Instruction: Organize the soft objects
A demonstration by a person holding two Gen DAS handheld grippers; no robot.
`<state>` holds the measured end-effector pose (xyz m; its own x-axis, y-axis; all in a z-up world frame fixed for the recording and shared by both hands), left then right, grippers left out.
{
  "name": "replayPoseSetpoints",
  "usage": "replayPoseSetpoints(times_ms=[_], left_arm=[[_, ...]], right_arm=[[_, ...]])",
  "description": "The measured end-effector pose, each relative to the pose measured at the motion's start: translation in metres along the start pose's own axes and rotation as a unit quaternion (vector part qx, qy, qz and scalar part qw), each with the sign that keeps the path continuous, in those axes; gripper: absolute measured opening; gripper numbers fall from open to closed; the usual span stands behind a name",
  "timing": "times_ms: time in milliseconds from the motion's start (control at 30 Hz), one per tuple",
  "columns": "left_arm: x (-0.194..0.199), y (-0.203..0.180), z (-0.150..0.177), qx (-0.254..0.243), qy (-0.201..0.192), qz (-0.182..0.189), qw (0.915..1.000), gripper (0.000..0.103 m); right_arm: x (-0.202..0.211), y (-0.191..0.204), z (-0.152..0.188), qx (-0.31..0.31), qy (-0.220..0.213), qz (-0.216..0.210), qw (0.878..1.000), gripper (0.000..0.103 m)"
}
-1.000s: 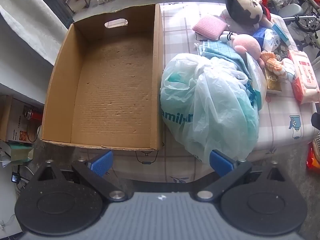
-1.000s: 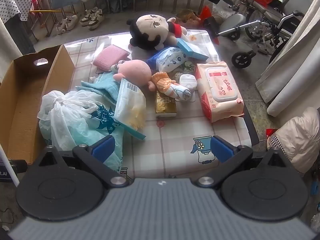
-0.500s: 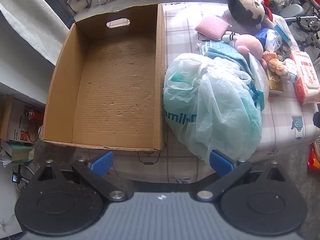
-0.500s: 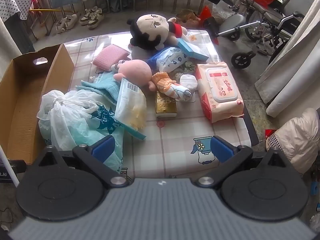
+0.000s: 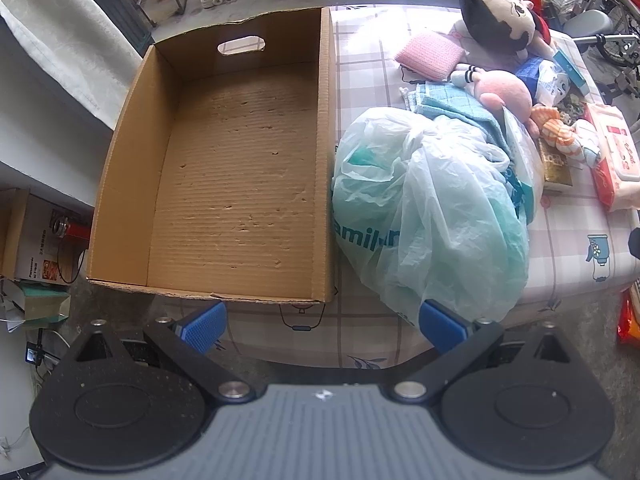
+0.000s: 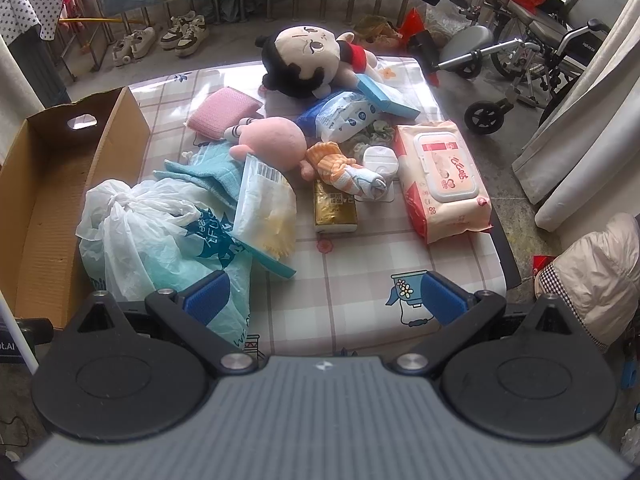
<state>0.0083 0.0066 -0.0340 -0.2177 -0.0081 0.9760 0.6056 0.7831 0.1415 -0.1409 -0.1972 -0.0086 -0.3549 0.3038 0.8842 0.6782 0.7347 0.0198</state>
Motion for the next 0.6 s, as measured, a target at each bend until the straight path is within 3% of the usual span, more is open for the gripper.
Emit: replayPoseSetpoints(times_ms=[600], left_arm=[[0.0010,-0.0063,-0.0055,-0.015,-0.007,0.005,0.9999,0.103]], right_arm=[[-0.0043,-0.0065,-0.0009,-0.009,0.006,0.008,1.000,0.102]])
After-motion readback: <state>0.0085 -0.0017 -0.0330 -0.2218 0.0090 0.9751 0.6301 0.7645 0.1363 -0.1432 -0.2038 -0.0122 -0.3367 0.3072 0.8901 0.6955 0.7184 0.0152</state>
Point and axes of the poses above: each gripper's, at about its wrist camera, not at the fingertips, and x roughly against the way its jaws point, y to its left, z to its underside, the point moved 3 cm from there along -x, roughly the way its jaws point, and after that the axes turned 10 degrees about -x, right-handed, at the moved point
